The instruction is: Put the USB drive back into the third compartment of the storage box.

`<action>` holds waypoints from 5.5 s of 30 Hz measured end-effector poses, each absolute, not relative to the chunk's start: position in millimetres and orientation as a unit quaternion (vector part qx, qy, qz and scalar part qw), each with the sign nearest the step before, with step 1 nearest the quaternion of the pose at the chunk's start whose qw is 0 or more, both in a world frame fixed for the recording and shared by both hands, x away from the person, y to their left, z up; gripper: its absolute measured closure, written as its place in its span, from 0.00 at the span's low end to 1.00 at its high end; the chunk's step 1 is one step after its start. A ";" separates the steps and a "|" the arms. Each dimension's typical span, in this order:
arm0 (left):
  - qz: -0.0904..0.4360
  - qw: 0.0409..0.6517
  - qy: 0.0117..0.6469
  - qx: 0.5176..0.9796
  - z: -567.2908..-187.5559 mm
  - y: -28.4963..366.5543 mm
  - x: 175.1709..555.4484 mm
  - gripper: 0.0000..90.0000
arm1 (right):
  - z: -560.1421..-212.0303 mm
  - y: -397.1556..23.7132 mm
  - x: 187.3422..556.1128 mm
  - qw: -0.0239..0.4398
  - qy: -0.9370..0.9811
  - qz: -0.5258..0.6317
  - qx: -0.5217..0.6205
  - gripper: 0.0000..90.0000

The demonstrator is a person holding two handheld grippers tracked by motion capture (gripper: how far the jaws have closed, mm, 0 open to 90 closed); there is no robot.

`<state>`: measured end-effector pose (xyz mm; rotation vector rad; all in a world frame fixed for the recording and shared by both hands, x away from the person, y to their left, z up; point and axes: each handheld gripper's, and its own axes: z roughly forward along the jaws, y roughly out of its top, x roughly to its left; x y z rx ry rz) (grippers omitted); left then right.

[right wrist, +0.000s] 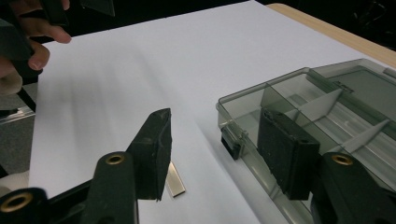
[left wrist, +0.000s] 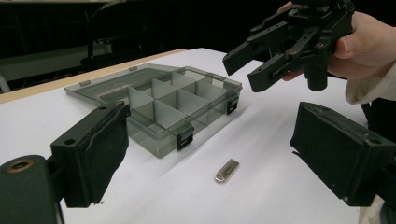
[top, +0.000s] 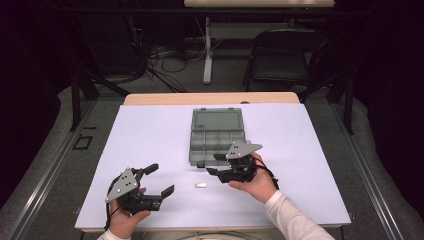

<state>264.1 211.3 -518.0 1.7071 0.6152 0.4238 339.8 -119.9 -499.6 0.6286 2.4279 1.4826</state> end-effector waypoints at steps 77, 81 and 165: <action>0.180 0.591 0.266 0.740 -520.0 210.7 265.6 0.13 | -552.5 -72.4 351.2 0.047 0.908 0.402 0.111 0.82; 0.180 0.591 0.266 0.740 -520.0 210.8 265.6 0.13 | -554.2 -71.8 351.7 0.047 0.909 0.400 0.108 0.82; 0.180 0.592 0.267 0.739 -520.6 211.1 266.4 0.14 | -545.1 -75.2 347.2 0.060 0.904 0.413 0.088 0.88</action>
